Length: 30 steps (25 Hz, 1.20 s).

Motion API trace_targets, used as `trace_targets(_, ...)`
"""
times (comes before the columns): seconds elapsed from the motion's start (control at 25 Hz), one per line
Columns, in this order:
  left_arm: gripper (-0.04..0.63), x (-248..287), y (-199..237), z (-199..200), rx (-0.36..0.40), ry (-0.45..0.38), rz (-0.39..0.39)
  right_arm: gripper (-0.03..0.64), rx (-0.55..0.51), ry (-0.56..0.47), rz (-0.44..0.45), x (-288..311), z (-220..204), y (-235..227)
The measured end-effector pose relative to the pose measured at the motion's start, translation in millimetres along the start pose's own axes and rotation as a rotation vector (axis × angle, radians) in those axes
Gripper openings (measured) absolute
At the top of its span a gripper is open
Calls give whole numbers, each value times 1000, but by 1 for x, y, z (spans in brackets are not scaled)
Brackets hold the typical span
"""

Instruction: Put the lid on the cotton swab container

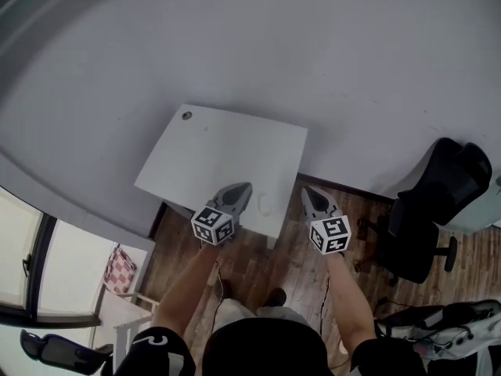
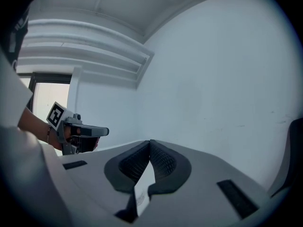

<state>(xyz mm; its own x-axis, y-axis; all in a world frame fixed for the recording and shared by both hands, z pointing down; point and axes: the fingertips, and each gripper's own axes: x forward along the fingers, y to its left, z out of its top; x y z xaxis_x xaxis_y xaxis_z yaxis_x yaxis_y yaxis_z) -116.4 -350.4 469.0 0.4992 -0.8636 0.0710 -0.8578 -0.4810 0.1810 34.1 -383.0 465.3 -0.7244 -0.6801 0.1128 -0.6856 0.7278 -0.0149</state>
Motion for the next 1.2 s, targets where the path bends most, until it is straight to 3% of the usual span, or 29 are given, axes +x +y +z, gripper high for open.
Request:
trace_targets(0.52, 25, -30, -1, 28, 35, -30, 107, 12, -14, -40, 35, -4, 44, 4)
trace_targets(1.2, 25, -29, -9, 49, 83, -49, 128, 11, 7, -20, 67, -1, 38, 11)
